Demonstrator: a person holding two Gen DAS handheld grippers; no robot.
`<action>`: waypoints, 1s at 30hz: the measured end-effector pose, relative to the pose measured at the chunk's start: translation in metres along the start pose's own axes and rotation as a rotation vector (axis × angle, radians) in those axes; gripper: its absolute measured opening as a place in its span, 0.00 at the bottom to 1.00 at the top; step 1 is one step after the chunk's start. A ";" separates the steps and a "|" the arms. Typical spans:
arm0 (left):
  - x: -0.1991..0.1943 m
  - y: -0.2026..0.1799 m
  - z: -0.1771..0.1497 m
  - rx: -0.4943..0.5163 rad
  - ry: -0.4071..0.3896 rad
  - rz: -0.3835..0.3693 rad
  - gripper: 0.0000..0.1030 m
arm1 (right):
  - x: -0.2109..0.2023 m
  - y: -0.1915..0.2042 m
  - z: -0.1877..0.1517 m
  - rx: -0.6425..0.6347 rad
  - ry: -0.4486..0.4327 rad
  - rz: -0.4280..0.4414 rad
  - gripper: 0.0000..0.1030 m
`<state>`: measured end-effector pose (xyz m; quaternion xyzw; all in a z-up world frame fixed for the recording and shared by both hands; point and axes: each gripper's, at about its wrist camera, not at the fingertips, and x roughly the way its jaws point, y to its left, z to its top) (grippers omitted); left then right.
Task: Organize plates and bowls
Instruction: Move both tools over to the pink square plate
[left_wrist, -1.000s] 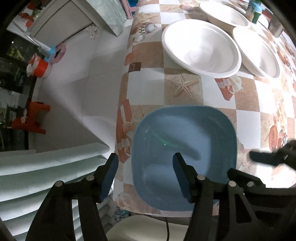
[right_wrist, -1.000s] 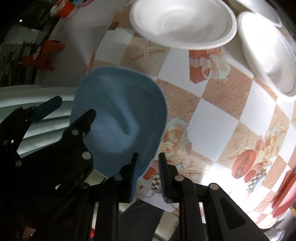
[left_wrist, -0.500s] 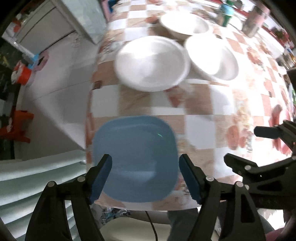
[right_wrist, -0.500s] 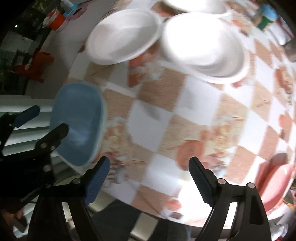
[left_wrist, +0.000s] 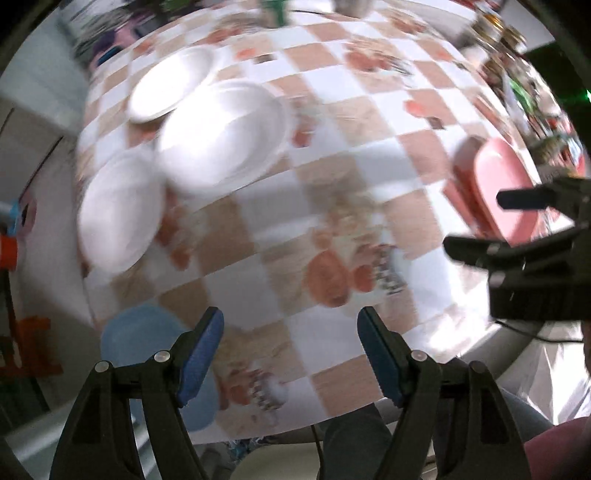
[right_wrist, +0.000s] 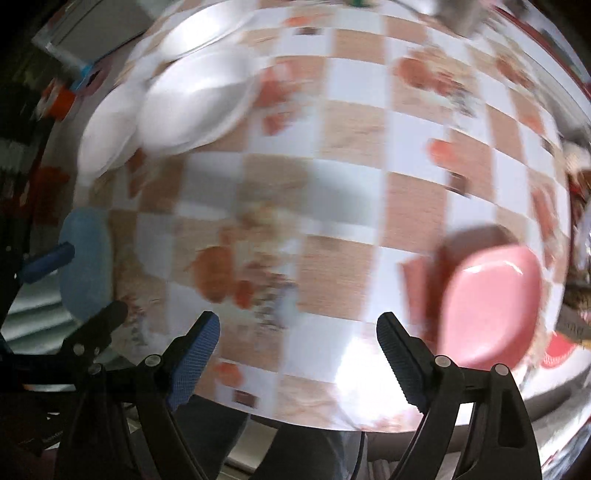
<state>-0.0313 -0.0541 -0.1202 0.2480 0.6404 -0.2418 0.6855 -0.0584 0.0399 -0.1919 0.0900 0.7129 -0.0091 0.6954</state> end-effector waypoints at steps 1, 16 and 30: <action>0.000 -0.007 0.003 0.016 0.004 -0.003 0.76 | -0.004 -0.017 -0.002 0.024 -0.004 -0.009 0.85; 0.018 -0.099 0.055 0.110 0.074 -0.055 0.76 | 0.016 -0.195 -0.029 0.264 -0.008 -0.186 0.85; 0.029 -0.103 0.056 0.089 0.108 -0.008 0.76 | 0.066 -0.191 -0.031 0.165 0.071 -0.184 0.85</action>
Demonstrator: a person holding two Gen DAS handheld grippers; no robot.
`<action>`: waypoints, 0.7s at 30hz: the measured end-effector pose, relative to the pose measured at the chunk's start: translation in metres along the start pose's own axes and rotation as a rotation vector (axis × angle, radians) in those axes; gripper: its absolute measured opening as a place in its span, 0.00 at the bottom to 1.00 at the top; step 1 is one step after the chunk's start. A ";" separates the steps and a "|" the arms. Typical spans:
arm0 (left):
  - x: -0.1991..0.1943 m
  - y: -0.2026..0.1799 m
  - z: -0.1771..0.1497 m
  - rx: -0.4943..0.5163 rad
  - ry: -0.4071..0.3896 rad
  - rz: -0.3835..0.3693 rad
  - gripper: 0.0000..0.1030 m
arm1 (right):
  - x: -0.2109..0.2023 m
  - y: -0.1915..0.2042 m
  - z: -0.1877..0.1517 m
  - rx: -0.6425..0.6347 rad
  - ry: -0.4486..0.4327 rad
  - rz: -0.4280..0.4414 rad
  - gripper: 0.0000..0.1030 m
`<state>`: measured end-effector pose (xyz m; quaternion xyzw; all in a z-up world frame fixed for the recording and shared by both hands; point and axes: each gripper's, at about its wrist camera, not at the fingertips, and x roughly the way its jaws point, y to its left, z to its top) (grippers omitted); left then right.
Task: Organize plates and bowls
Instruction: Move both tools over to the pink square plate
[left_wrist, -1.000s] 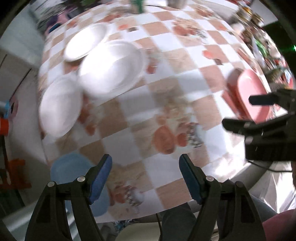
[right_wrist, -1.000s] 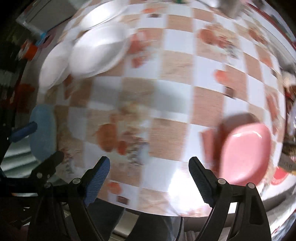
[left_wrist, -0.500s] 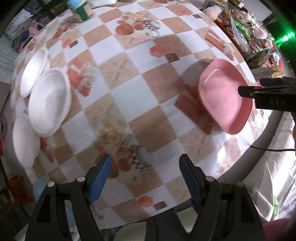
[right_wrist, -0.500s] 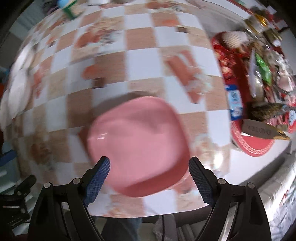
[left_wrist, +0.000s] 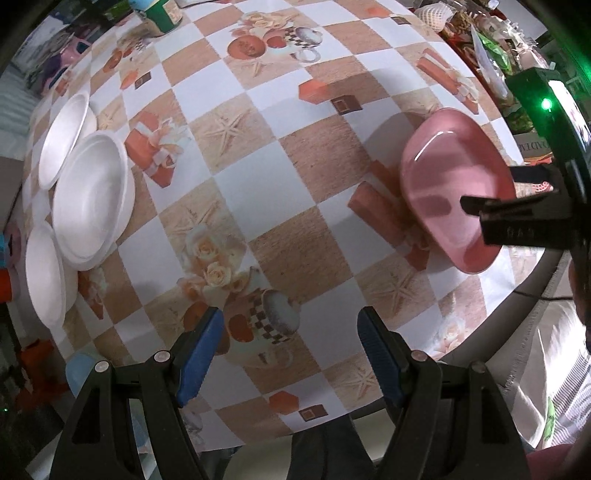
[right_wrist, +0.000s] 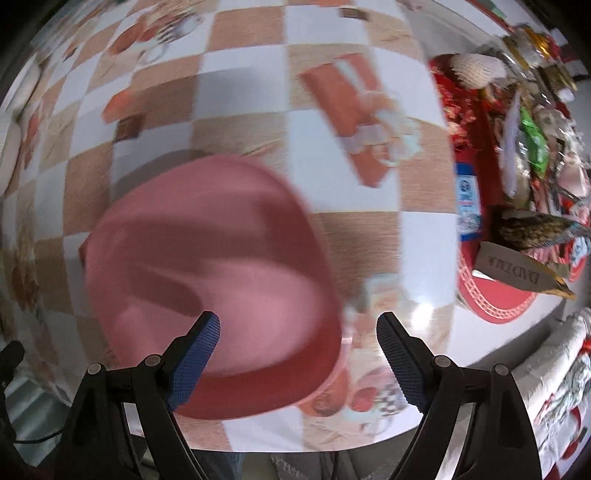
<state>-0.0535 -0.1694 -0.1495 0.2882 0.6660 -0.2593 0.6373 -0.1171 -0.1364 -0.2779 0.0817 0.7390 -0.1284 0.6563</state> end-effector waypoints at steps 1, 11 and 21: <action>0.000 0.002 -0.002 -0.003 0.001 0.001 0.76 | 0.001 0.006 -0.001 -0.010 0.002 0.010 0.87; -0.004 0.023 -0.020 -0.034 -0.002 0.020 0.76 | -0.005 0.058 -0.010 -0.085 0.007 0.076 0.88; 0.000 0.052 -0.038 -0.111 0.022 0.035 0.76 | -0.020 0.121 -0.025 -0.170 0.016 0.149 0.88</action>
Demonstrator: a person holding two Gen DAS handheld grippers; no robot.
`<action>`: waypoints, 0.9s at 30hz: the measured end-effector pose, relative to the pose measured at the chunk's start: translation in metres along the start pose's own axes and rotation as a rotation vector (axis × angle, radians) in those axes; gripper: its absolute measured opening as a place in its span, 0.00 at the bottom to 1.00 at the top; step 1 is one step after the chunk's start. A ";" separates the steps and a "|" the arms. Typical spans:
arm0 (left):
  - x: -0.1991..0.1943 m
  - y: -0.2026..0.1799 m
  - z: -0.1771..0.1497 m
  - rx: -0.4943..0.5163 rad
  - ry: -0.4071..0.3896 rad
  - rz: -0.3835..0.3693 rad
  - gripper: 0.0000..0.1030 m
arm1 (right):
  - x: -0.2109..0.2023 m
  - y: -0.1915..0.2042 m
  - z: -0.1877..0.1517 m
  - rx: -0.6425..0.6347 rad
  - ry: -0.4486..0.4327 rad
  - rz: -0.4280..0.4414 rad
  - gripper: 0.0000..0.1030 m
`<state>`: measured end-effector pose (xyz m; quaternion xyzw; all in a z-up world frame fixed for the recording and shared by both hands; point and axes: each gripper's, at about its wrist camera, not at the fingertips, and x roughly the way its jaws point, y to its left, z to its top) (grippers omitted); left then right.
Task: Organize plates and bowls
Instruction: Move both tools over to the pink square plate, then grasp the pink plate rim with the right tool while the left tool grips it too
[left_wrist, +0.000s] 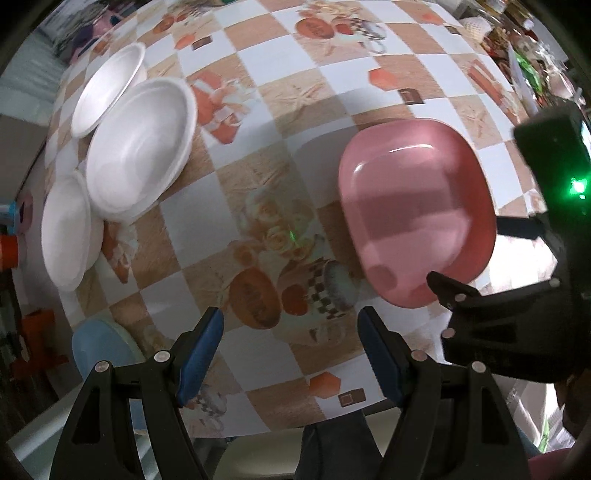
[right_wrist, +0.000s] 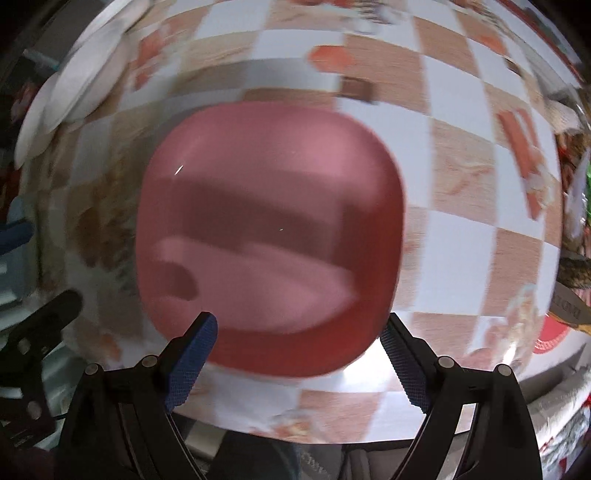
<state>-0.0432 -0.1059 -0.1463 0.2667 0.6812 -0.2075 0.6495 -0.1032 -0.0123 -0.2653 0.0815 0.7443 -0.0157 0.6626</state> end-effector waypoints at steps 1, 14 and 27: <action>0.000 0.004 -0.001 -0.006 0.000 0.000 0.76 | -0.001 0.000 -0.001 0.012 0.002 0.010 0.88; 0.017 -0.009 0.050 -0.037 -0.034 0.006 0.76 | -0.005 -0.081 0.004 0.237 -0.004 -0.010 0.88; 0.043 -0.021 0.085 -0.082 0.016 -0.055 0.51 | 0.002 -0.088 0.010 0.239 0.000 0.032 0.58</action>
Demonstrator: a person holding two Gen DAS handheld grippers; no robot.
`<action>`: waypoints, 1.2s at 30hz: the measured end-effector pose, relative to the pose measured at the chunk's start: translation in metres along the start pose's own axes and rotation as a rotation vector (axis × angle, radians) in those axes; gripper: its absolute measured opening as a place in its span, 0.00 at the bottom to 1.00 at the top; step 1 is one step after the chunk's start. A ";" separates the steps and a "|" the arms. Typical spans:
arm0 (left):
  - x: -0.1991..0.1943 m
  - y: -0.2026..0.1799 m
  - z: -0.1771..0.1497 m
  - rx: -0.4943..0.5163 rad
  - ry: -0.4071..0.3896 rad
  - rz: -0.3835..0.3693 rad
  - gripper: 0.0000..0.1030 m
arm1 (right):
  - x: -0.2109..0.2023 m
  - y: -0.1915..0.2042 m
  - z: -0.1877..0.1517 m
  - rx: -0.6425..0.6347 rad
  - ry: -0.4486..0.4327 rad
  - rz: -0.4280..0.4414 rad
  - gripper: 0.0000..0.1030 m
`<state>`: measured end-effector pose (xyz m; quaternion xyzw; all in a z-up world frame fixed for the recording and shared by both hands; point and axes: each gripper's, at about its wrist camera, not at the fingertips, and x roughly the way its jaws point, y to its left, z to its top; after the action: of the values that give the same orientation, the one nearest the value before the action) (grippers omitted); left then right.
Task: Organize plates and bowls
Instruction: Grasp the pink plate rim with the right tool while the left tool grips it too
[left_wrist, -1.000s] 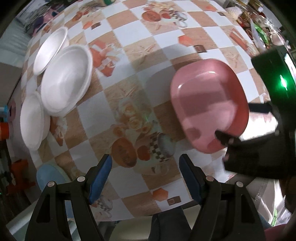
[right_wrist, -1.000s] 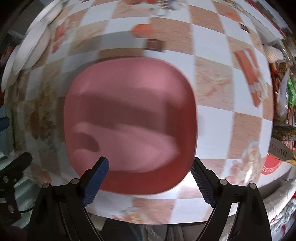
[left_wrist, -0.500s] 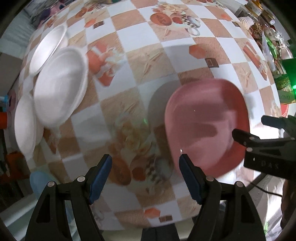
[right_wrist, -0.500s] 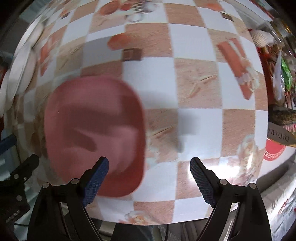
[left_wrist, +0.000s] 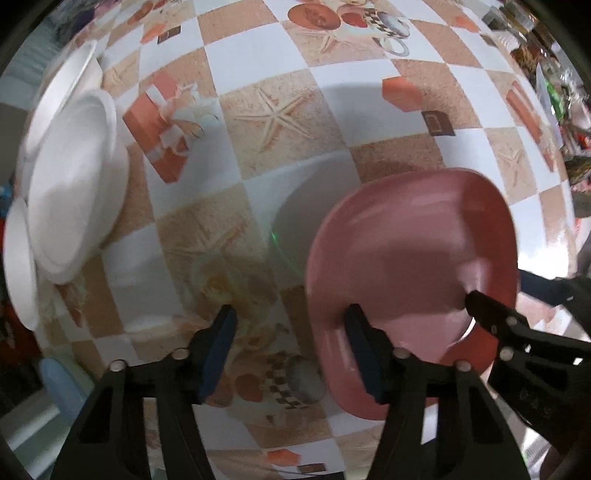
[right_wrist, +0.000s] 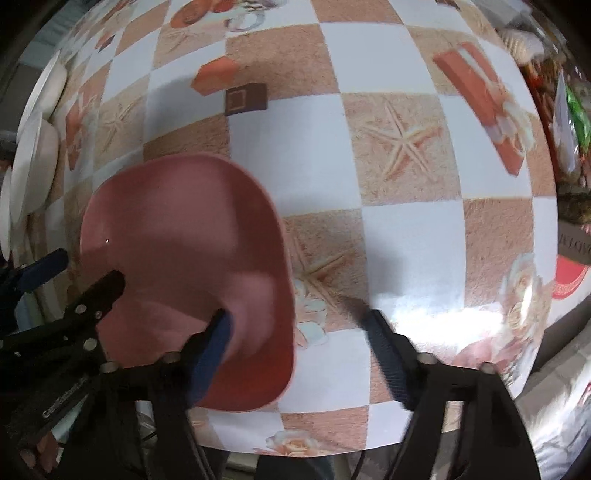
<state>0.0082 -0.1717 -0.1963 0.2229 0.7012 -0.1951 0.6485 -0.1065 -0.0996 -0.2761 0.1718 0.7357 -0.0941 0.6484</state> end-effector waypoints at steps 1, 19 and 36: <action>0.000 -0.001 0.000 -0.001 0.001 -0.015 0.46 | 0.000 0.008 0.002 -0.006 -0.009 0.005 0.43; -0.013 0.018 -0.063 0.042 0.019 -0.003 0.18 | 0.004 0.050 -0.027 -0.089 0.109 0.114 0.20; -0.027 0.129 -0.143 -0.161 -0.040 -0.010 0.18 | -0.028 0.168 -0.036 -0.293 0.115 0.088 0.21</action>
<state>-0.0349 0.0139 -0.1554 0.1627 0.7027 -0.1459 0.6772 -0.0739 0.0652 -0.2287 0.1125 0.7693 0.0525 0.6267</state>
